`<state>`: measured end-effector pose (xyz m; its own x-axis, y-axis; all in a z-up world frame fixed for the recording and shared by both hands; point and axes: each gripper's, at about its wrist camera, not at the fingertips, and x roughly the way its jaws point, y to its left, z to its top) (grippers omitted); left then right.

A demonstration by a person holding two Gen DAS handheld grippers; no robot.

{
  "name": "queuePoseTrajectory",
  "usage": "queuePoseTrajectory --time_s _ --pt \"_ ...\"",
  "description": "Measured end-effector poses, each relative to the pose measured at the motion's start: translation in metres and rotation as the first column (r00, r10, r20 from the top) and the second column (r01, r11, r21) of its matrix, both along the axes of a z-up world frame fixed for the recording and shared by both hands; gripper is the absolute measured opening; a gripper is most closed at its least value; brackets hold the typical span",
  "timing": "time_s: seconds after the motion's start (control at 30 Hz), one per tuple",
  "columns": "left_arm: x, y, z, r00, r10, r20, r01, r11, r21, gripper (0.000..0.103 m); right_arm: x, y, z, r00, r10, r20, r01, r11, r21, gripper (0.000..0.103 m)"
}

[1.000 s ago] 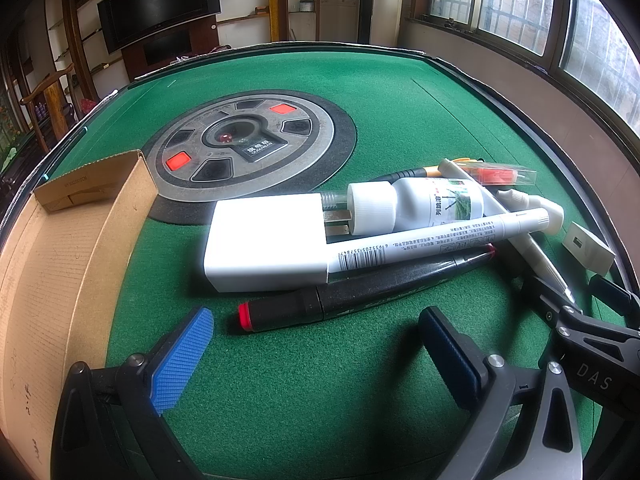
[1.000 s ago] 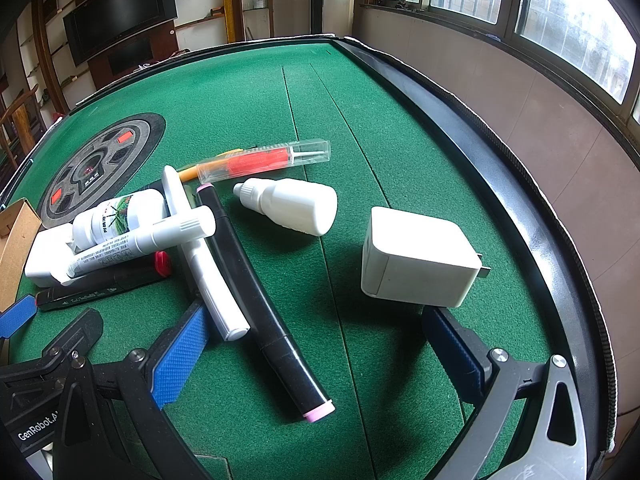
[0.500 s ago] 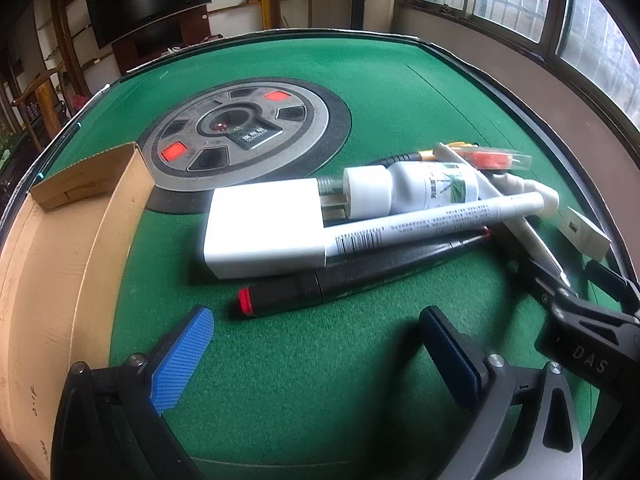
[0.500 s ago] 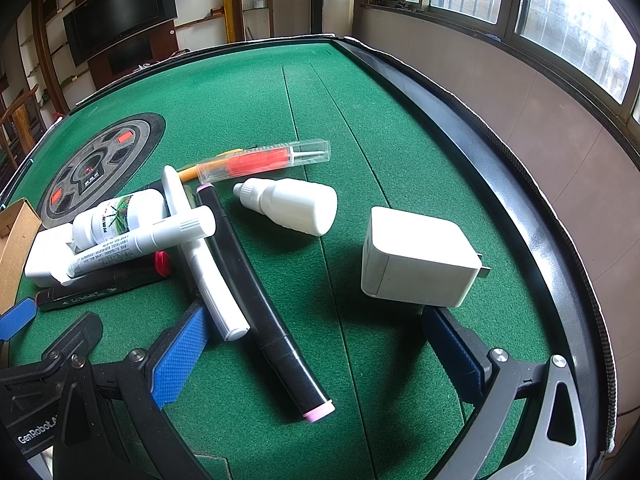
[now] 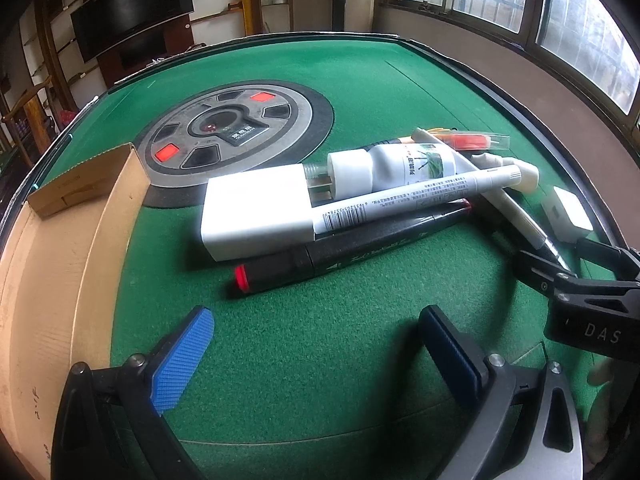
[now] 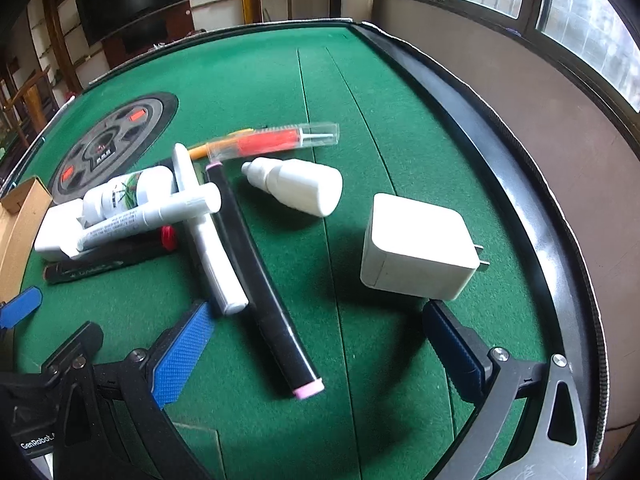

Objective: Organize rigid objects

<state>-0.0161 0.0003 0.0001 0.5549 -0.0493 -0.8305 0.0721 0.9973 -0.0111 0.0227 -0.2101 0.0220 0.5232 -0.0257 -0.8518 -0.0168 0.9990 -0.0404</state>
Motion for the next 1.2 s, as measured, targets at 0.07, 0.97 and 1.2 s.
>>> queuePoseTrajectory --time_s 0.07,0.97,1.2 --pt "0.000 0.001 0.000 1.000 -0.003 0.000 0.003 1.000 -0.004 0.102 -0.005 -0.002 0.001 1.000 0.012 -0.002 -0.012 1.000 -0.001 0.103" --pt "0.016 0.024 0.033 0.999 -0.035 0.040 0.040 0.989 -0.142 0.102 -0.025 -0.039 0.045 0.892 -0.216 0.397 0.191 0.976 0.103 0.102" --pt "0.032 0.000 0.009 0.997 -0.075 -0.025 0.073 0.996 -0.059 0.084 -0.021 -0.033 0.040 0.905 -0.194 0.379 0.167 0.981 0.102 0.102"
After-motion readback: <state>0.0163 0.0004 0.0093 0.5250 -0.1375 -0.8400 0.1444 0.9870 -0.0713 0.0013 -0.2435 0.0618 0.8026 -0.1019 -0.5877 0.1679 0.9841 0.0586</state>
